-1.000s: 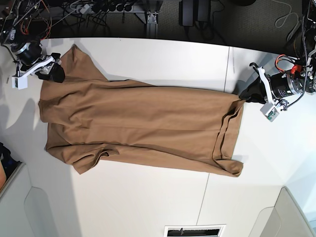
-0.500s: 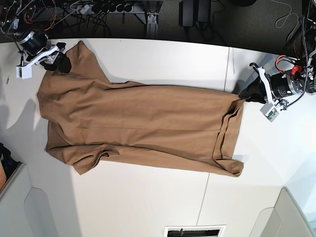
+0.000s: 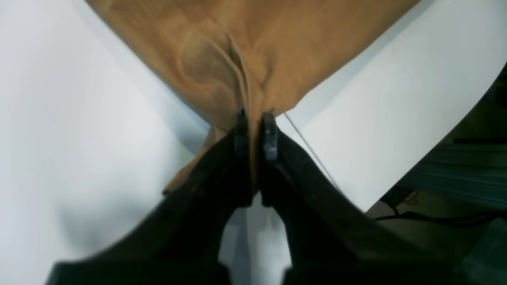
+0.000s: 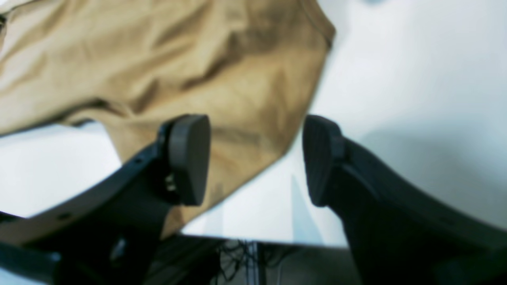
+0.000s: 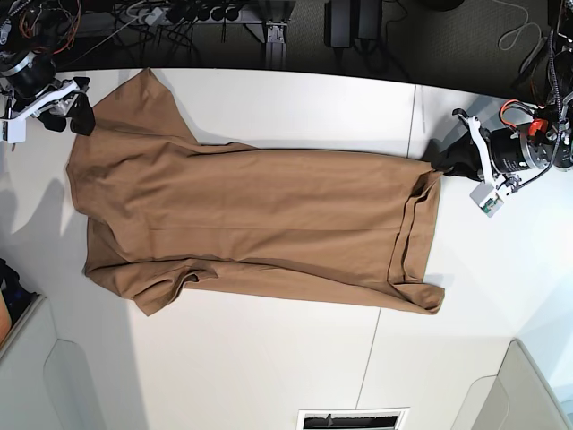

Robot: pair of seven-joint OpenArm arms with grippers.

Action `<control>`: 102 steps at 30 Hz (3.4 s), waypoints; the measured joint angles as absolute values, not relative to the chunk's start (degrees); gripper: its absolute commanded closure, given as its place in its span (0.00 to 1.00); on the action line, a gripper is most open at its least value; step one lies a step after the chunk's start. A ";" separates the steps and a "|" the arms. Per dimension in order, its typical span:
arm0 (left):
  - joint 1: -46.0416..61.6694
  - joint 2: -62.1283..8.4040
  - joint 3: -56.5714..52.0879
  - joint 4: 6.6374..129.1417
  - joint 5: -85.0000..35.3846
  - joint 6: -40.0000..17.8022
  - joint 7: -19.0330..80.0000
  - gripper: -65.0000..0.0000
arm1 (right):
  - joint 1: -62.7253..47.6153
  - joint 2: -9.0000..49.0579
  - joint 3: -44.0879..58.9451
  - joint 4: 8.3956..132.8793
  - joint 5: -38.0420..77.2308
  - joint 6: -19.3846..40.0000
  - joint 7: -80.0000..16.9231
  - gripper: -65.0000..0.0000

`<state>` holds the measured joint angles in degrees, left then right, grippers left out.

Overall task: Layout the t-shirt on the table in an organized manner, then fold the t-shirt properly
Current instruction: 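Drag the shirt with both grippers to spread it flat, then release the left gripper and grasp the shirt's hem edge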

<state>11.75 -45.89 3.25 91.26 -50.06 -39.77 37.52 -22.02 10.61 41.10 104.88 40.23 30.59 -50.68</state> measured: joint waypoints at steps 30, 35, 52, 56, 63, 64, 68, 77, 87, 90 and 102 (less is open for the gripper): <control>11.77 -45.89 3.25 91.26 -52.01 -39.77 40.29 1.00 | -26.63 10.59 30.26 100.88 39.94 30.00 -47.88 0.43; 11.77 -45.89 3.25 91.26 -52.03 -39.77 40.32 1.00 | -27.14 9.67 33.95 103.20 39.94 30.00 -50.41 0.43; 11.77 -46.50 3.25 91.26 -52.56 -39.75 41.65 0.99 | -27.16 9.85 35.38 101.06 41.98 29.65 -49.52 0.43; 11.77 -46.50 3.25 91.26 -52.62 -39.77 44.36 0.90 | -26.92 8.23 31.68 100.49 41.60 29.78 -47.33 0.43; 11.73 -46.52 3.25 91.26 -55.09 -39.75 46.06 0.91 | -24.16 2.98 28.29 100.14 39.70 30.76 -47.27 1.00; 11.55 -46.50 3.25 91.26 -55.05 -39.77 46.09 0.94 | -23.59 2.83 28.25 100.05 39.38 31.14 -47.18 1.00; 9.06 -47.05 3.03 91.22 -55.90 -39.75 46.48 1.00 | -20.93 4.78 29.02 101.19 38.37 31.33 -48.62 1.00; 3.95 -55.24 1.61 91.29 -83.90 -39.94 68.84 1.00 | -23.03 16.40 35.38 110.19 41.58 32.12 -51.92 1.00; 12.38 -53.08 1.80 91.29 -76.71 -39.88 62.26 0.82 | -25.06 18.68 37.76 109.67 42.22 32.18 -53.67 0.95; 13.34 -49.21 1.80 91.09 -69.41 -39.79 56.99 0.60 | -23.94 17.52 37.74 108.84 41.76 31.79 -53.36 0.58; 11.33 -52.60 -0.64 90.85 -82.46 -39.72 69.25 0.59 | -22.31 17.28 39.53 109.60 41.98 31.75 -48.25 0.51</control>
<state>11.33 -52.60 -0.64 90.85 -82.46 -39.72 69.25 -22.31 17.28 39.53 109.60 41.98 31.75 -48.25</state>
